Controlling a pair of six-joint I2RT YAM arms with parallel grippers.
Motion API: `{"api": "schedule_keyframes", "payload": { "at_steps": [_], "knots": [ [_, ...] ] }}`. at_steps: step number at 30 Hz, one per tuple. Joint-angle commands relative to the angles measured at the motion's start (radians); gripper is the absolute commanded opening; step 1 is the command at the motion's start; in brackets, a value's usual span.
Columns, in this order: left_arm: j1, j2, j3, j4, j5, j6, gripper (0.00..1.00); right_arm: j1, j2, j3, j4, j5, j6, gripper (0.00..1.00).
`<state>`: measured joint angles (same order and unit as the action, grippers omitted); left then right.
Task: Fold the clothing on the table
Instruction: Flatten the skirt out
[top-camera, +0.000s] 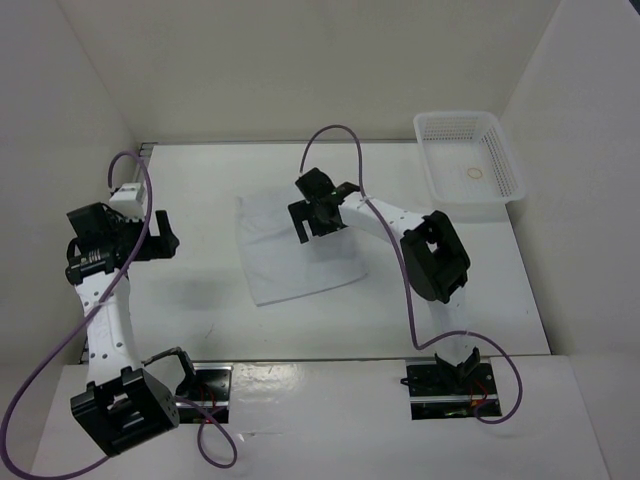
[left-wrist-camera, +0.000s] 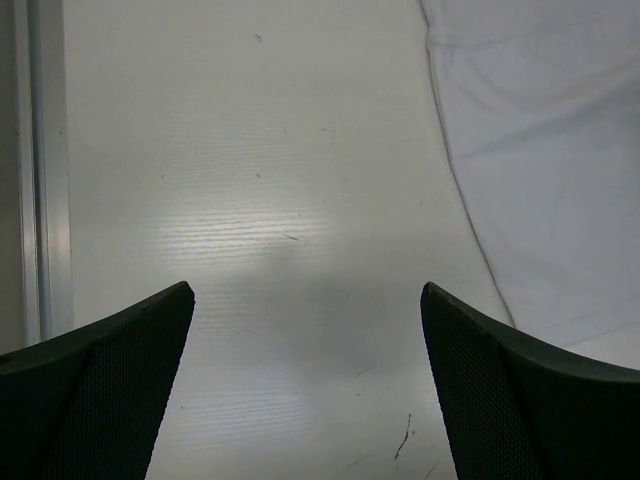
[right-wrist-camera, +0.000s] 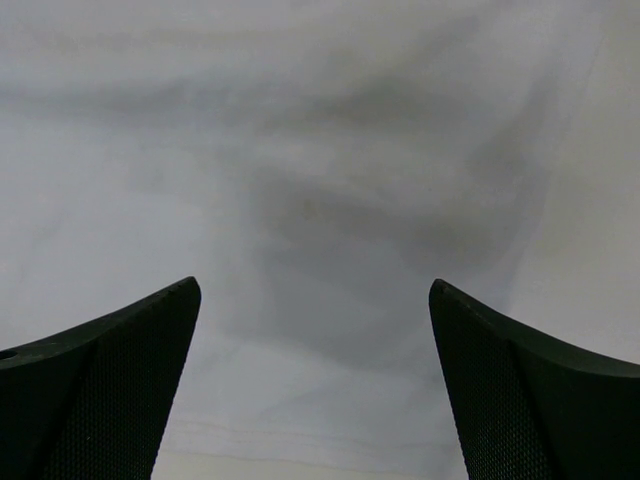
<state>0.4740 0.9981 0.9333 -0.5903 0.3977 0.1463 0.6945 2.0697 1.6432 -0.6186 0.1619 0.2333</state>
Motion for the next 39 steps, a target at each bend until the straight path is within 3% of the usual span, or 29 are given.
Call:
{"api": "schedule_keyframes", "payload": {
  "at_steps": [1,8,17,26,35,39],
  "knots": [
    [0.015,-0.027,-0.002,0.03,0.003,-0.024,1.0,-0.042,0.029,0.067,0.092,0.01,0.032,0.99],
    [0.015,-0.027,-0.011,0.03,0.003,-0.024,1.0,-0.088,0.115,0.17,0.103,0.045,0.032,0.99],
    [0.015,-0.027,-0.011,0.03,0.012,-0.024,1.0,-0.089,0.179,0.179,0.122,0.065,0.012,0.99],
    [0.015,-0.027,-0.011,0.03,0.012,-0.014,1.0,-0.089,0.17,0.043,0.135,0.056,0.037,0.99],
    [0.015,-0.036,-0.011,0.04,0.021,-0.014,1.0,-0.089,-0.002,-0.248,0.157,0.1,0.15,0.99],
    [0.015,-0.036,-0.011,0.04,0.021,-0.014,1.0,-0.055,-0.043,-0.304,0.148,0.13,0.159,0.99]
  ]
}}
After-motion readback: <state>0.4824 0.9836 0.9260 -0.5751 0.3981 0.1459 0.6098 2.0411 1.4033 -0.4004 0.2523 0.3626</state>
